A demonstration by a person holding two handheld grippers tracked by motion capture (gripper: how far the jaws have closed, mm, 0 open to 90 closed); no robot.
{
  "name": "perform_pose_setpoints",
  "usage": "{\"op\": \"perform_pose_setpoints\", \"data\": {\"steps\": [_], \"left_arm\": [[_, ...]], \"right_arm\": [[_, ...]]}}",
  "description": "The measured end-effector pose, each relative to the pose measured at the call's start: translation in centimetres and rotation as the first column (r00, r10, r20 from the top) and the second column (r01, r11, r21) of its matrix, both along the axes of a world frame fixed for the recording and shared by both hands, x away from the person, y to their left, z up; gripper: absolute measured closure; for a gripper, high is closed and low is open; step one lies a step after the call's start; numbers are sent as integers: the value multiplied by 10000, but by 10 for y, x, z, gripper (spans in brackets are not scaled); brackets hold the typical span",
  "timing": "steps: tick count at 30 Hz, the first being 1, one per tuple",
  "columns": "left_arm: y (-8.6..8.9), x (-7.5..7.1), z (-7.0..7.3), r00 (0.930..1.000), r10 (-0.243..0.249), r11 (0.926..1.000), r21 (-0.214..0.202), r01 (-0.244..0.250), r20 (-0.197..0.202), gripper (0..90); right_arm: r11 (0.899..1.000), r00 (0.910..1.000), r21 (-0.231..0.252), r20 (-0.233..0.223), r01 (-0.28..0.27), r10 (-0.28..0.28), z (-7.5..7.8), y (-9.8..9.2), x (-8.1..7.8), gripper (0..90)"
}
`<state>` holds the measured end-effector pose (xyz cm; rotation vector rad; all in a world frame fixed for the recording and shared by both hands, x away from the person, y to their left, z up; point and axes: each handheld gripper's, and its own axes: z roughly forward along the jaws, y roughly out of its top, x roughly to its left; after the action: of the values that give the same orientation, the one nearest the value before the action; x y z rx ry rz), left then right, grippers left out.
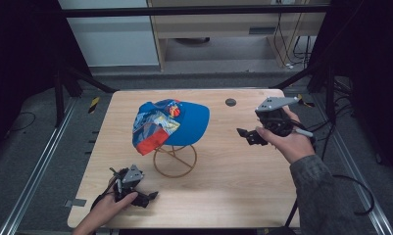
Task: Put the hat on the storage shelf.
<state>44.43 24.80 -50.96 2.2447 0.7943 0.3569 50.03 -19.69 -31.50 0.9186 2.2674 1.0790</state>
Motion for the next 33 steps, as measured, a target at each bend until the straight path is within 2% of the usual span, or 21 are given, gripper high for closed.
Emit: {"op": "perform_pose_setpoints", "data": {"steps": [9, 13, 14, 15, 19, 20, 21, 23, 31, 32, 33], "left_arm": [[0, 0, 0, 10000, 3, 10000, -6, -3, -11, 0], [0, 0, 0, 10000, 1, 10000, 4, -1, -2, 0], [0, 0, 0, 10000, 1, 10000, 4, -1, -2, 0], [0, 0, 0, 10000, 1, 10000, 0, -1, -6, 0], [0, 0, 0, 10000, 0, 10000, -1, 0, -7, 0], [0, 0, 0, 10000, 0, 10000, -1, 0, -7, 0], [0, 0, 0, 10000, -2, 10000, 2, 2, -6, 0], [0, 0, 0, 10000, -4, 10000, 2, 4, -6, 0], [0, 0, 0, 10000, -8, 10000, 11, 8, 4, 0], [0, 0, 0, 10000, -8, 10000, 11, 8, 4, 0], [0, 0, 0, 10000, -7, 10000, 10, 7, 4, 0]], "right_arm": [[9976, 9978, 292, -239, 624, -617, -51, -13, -6, 146], [9968, 9959, 237, -514, 757, -744, -75, -14, -7, 146], [9968, 9959, 237, -514, 757, -744, -75, -14, -7, 146], [9963, 9946, 244, -663, 822, -804, -89, -14, -8, 146], [9956, 9921, 232, -894, 903, -879, -106, -14, -8, 146], [9956, 9921, 232, -894, 903, -879, -106, -14, -8, 146], [9951, 9902, 253, -1046, 958, -927, -115, -13, -9, 146], [9944, 9885, 284, -1153, 1014, -975, -123, -13, -8, 146], [9900, 9763, 271, -1717, 1383, -1317, -154, -13, -5, 143], [9900, 9763, 271, -1717, 1383, -1317, -154, -13, -5, 143], [9876, 9721, 276, -1829, 1547, -1471, -160, -13, -4, 142]]}}
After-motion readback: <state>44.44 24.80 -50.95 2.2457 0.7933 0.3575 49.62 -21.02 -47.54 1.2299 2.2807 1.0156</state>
